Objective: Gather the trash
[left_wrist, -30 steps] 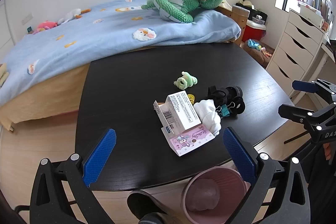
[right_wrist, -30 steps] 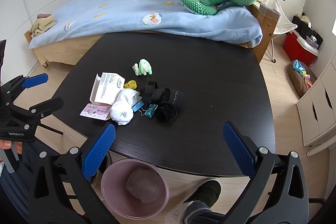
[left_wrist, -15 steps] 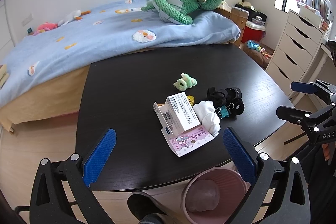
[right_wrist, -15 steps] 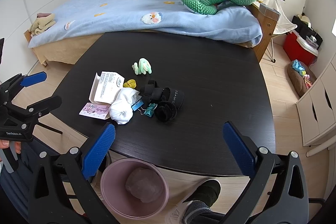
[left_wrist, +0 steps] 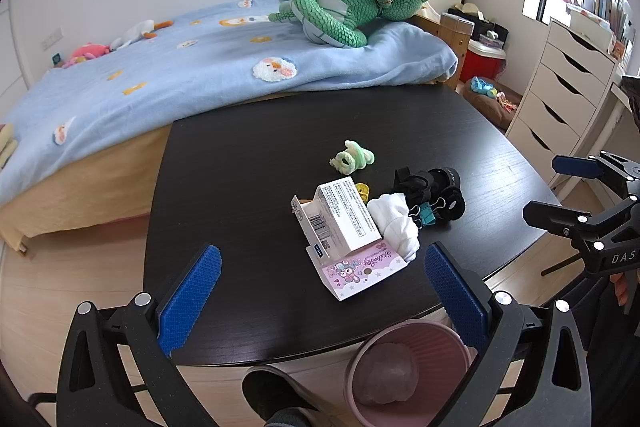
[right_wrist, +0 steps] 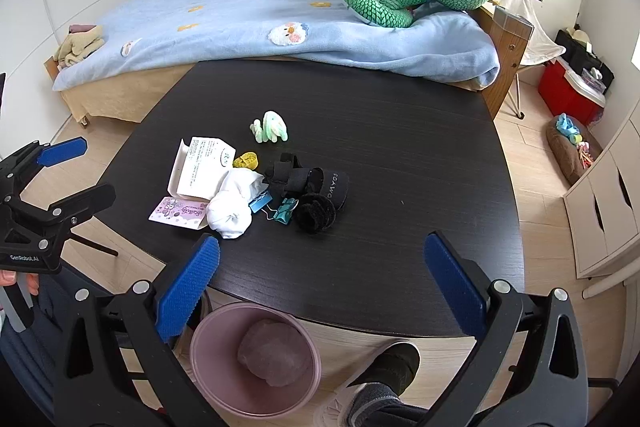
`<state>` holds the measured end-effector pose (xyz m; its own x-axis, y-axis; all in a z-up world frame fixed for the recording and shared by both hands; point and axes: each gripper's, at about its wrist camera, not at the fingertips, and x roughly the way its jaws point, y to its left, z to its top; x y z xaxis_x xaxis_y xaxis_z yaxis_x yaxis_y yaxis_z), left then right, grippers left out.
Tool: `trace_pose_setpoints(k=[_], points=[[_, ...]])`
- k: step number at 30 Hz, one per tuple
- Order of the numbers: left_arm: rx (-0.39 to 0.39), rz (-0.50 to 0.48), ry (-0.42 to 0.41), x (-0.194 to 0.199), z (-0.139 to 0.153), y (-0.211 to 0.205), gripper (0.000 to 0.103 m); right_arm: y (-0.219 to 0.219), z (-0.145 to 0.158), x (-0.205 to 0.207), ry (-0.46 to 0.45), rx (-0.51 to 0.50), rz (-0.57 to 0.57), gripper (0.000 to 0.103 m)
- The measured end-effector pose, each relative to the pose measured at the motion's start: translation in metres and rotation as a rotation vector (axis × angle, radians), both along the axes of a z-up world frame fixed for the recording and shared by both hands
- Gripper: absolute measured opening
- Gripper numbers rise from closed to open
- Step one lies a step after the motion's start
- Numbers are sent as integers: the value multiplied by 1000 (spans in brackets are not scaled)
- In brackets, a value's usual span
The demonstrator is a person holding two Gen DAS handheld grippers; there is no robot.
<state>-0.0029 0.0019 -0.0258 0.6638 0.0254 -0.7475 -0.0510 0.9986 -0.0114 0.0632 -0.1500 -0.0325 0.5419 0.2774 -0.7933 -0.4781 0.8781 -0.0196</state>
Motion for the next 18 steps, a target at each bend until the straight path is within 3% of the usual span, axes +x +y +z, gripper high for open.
trace_pose_setpoints(k=[9, 18], points=[[-13, -5, -9, 2, 6, -2, 98, 7, 7, 22, 14, -29, 15, 100], [-31, 13, -19, 2, 6, 3, 98, 16, -16, 83, 155, -32, 11, 100]])
